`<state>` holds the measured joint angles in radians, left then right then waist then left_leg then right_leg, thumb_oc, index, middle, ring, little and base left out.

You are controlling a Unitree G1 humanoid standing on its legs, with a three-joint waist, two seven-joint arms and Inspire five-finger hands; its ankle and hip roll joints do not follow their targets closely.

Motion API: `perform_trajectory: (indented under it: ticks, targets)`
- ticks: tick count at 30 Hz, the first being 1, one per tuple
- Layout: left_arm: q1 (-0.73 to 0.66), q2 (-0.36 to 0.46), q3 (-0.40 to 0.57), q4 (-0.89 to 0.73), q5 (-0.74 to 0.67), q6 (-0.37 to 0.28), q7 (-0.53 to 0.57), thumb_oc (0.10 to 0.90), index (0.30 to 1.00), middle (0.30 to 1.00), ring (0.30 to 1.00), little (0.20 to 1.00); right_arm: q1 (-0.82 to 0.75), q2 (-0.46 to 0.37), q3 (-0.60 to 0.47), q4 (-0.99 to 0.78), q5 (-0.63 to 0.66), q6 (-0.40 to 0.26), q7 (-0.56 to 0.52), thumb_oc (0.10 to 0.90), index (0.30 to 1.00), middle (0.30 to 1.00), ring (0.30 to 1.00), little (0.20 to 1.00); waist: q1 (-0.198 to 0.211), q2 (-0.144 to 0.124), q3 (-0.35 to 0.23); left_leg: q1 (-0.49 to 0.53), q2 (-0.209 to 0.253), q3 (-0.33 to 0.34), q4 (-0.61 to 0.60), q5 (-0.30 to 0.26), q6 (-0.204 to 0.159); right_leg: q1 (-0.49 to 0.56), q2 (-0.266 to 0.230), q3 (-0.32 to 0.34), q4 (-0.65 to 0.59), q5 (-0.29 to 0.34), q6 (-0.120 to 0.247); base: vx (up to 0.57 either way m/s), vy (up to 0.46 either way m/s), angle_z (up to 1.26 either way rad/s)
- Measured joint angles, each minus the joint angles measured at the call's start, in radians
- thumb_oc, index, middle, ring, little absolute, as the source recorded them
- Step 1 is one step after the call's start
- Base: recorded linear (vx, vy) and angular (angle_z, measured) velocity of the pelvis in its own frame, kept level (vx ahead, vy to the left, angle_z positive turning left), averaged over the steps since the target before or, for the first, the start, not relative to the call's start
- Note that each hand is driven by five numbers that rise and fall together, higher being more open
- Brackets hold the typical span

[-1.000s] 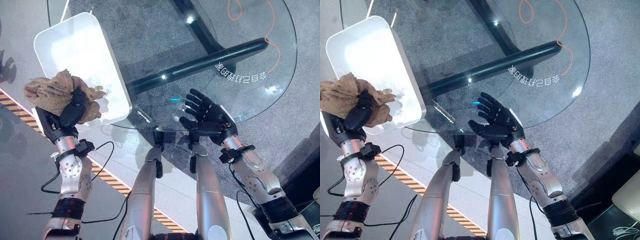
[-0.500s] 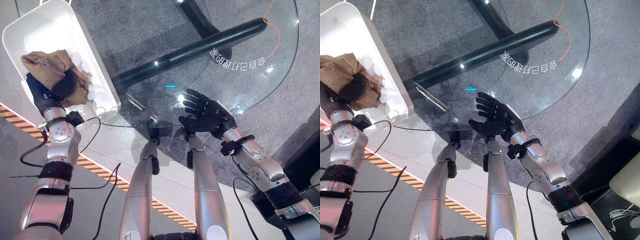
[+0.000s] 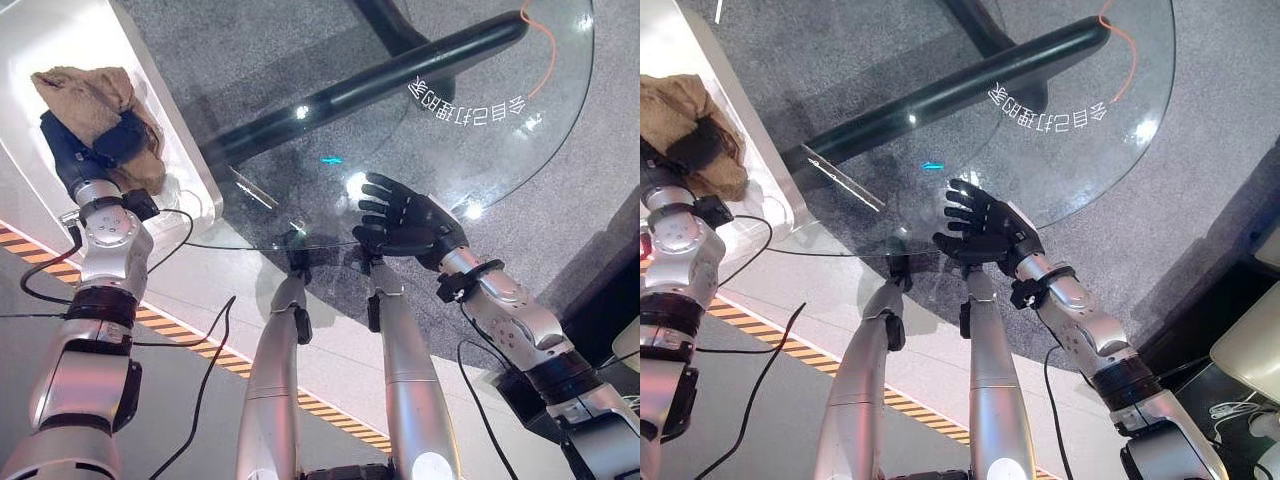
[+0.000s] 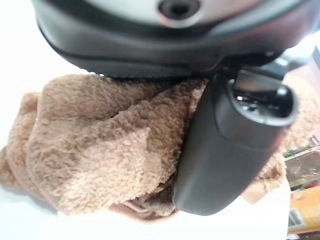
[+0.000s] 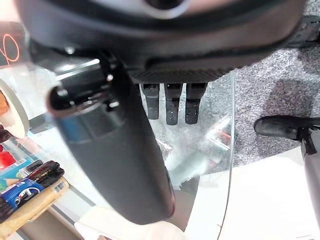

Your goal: Wipe the table with a cloth and put it in the basket.

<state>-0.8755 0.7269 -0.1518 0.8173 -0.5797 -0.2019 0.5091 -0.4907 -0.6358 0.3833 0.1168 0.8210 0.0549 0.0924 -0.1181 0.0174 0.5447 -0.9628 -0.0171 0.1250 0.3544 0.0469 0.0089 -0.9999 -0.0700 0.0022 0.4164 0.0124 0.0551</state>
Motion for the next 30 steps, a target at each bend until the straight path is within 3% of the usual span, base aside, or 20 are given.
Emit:
perform_trajectory:
  ticks: [4, 8, 11, 20, 30]
  targets:
    - [-0.034, 0.007, -0.001, 0.032, -0.029, 0.028, 0.0, 0.8, 0.9, 0.9, 0.9, 0.9, -0.013, 0.0, 0.013, 0.01, 0.007, -0.001, 0.0, 0.8, 0.9, 0.9, 0.9, 0.9, -0.009, -0.002, -0.001, -0.004, 0.003, -0.004, 0.004, 0.0, 0.0, 0.0, 0.0, -0.004, 0.0, 0.0, 0.0, 0.0, 0.0, 0.0]
    - [-0.04, 0.03, -0.001, 0.046, -0.038, 0.026, -0.001, 0.8, 0.9, 0.9, 0.9, 0.9, -0.02, 0.001, 0.017, 0.012, 0.01, -0.001, 0.0, 0.8, 0.9, 0.9, 0.9, 0.9, -0.024, -0.003, 0.0, -0.019, 0.005, -0.02, 0.016, -0.002, -0.002, 0.0, 0.0, -0.021, -0.003, 0.0, 0.0, -0.01, -0.029, 0.05]
    - [-0.048, 0.038, 0.002, 0.046, -0.042, 0.019, 0.0, 0.8, 0.9, 0.9, 0.9, 0.9, -0.02, 0.001, 0.018, 0.013, 0.012, -0.001, 0.0, 0.8, 0.9, 0.9, 0.9, 0.9, -0.022, -0.018, -0.002, -0.02, 0.006, -0.023, 0.019, -0.001, -0.003, 0.0, 0.001, -0.023, -0.002, 0.0, 0.0, -0.01, -0.043, 0.02]
    - [-0.047, 0.038, 0.004, 0.051, -0.058, 0.012, 0.005, 0.8, 0.9, 0.9, 0.9, 0.9, -0.015, 0.002, 0.018, 0.012, 0.014, -0.001, -0.009, 0.8, 0.9, 0.9, 0.9, 0.9, -0.023, -0.019, -0.002, -0.017, 0.006, -0.027, 0.025, -0.001, -0.003, 0.008, 0.0, -0.028, -0.001, 0.0, 0.0, -0.02, -0.054, 0.01]
    - [0.044, 0.039, 0.012, 0.051, -0.013, -0.03, 0.02, 0.8, 0.9, 0.9, 0.9, 0.9, 0.027, 0.004, 0.021, 0.01, 0.014, -0.005, -0.018, 0.8, 0.9, 0.9, 0.9, 0.9, -0.02, -0.021, -0.001, 0.037, 0.006, -0.028, 0.012, 0.0, -0.004, 0.058, 0.001, -0.029, -0.005, 0.0, 0.0, -0.02, -0.059, 0.01]
